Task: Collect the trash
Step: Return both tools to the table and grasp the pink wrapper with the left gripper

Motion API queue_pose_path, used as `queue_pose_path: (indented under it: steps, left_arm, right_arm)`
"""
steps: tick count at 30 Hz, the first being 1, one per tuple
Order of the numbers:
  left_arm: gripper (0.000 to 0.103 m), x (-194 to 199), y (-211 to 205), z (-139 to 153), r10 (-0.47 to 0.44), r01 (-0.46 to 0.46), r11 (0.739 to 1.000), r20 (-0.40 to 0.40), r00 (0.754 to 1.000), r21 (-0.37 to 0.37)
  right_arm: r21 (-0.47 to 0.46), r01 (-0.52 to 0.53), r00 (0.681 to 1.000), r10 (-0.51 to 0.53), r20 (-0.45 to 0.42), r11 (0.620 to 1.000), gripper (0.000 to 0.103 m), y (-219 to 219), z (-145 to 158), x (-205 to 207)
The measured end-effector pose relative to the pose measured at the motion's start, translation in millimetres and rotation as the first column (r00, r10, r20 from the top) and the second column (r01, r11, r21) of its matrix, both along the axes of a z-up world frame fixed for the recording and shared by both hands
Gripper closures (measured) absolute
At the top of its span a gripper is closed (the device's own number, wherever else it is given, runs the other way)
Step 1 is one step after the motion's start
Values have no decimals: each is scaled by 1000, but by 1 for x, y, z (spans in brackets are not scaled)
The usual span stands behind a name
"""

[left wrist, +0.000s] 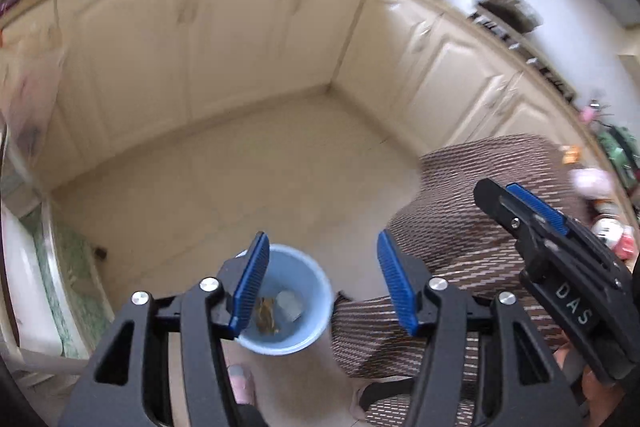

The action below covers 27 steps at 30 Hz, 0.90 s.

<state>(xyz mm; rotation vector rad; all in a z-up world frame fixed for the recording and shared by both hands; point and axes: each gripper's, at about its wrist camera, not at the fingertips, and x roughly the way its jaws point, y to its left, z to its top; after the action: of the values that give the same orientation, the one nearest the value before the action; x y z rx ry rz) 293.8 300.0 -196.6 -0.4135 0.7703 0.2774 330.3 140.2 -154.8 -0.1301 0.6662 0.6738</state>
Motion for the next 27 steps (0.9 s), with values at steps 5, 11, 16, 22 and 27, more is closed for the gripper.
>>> queue_pose_path:
  steps: [5,11,16,22,27]
  left_arm:
    - [42,-20,-64,61,-108,102,994,127,986,49]
    - [41,-28,-163,105,-297,278,953,184,937,118]
    - [40,-27,-239,113,-428,410,903,172,887,129]
    - [40,-6,-315,95,-554,542,832,109,825,121]
    - [40,17,-356,74,-615,607,787,49,787,111]
  right_arm:
    - [42,81,990,-85,114,996,52,-82,52,-29]
    - [81,188,965,-200,171,979,47,-185,81,-58]
    - [93,286,943,-297,152,954,46,-255,80,-64]
    - [92,415,899,-424,114,905,44,-337,68,-64]
    - [77,492,866,-496,56,867,43,-381,48,-56]
